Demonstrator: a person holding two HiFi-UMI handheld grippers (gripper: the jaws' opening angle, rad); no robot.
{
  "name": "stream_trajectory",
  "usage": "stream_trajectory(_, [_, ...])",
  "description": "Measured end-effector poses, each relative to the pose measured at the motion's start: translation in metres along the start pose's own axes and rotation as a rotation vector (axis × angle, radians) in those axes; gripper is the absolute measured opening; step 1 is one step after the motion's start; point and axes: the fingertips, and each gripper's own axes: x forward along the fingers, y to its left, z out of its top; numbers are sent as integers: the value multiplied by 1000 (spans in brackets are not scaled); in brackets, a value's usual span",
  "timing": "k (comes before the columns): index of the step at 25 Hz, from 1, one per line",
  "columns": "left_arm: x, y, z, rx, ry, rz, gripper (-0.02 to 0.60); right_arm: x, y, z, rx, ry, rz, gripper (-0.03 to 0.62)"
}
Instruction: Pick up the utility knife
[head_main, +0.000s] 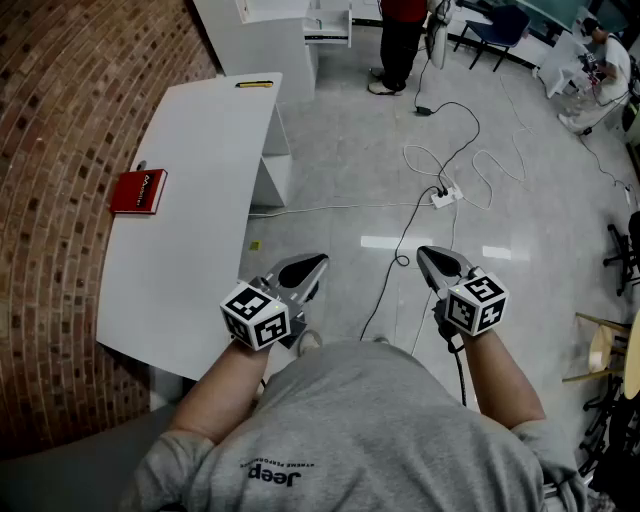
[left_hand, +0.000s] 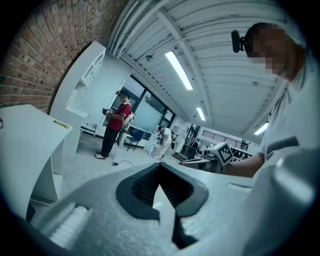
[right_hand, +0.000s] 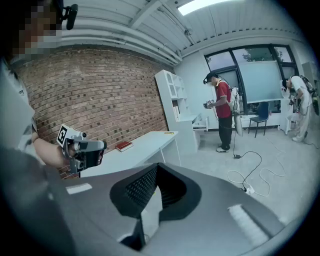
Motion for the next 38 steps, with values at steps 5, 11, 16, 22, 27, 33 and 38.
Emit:
stream_trajectory(5, [6, 0, 0, 3, 5, -3, 0, 0, -6, 0, 0, 1, 0, 8])
stream_trajectory(11, [16, -3, -1, 1, 14, -8, 0, -4, -16, 2, 6, -2, -2, 8])
stream_trajectory(16, [29, -8, 3, 6, 18, -11, 0, -11, -30, 7, 23, -9, -15, 9])
stream_trajectory(22, [56, -33, 11, 28, 2, -1, 0, -36, -55, 14, 8, -18, 4, 9])
stream_trajectory(27, [77, -56, 13, 39, -23, 25, 0, -60, -78, 20, -19, -23, 28, 9])
stream_trajectory(33, [104, -86, 9, 46, -41, 54, 0, -90, -109, 17, -29, -34, 54, 9])
stream_trajectory(38, [112, -89, 10, 54, -33, 64, 0, -93, -119, 20, -25, -50, 62, 9])
